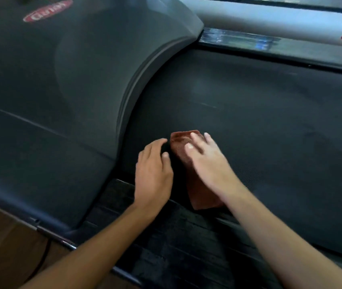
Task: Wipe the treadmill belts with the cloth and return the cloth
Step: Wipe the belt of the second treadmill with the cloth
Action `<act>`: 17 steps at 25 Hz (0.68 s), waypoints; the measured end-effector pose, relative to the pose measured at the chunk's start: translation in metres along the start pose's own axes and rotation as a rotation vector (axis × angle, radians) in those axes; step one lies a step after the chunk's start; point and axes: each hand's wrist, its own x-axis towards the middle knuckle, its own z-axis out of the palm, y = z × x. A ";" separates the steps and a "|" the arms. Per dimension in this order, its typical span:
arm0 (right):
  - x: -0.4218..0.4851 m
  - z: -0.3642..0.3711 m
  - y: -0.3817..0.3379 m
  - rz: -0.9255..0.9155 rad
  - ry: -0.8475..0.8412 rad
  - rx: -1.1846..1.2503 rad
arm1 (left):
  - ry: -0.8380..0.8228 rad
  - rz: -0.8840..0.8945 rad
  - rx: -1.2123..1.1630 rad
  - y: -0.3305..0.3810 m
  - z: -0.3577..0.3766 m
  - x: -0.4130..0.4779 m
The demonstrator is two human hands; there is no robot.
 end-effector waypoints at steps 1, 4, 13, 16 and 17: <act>0.003 -0.012 0.005 0.005 0.036 0.100 | -0.010 0.009 0.014 0.014 0.007 -0.002; 0.008 -0.043 0.039 -0.069 0.219 -0.118 | -0.262 0.014 0.230 0.050 0.035 -0.004; 0.024 -0.066 0.112 -0.019 0.210 -0.730 | -0.277 0.117 0.680 0.012 0.017 0.035; 0.026 -0.064 0.112 -0.033 0.252 -0.733 | -0.217 0.201 0.725 -0.003 0.024 0.049; 0.026 -0.064 0.113 -0.033 0.256 -0.737 | -0.219 0.204 0.760 -0.012 0.022 0.065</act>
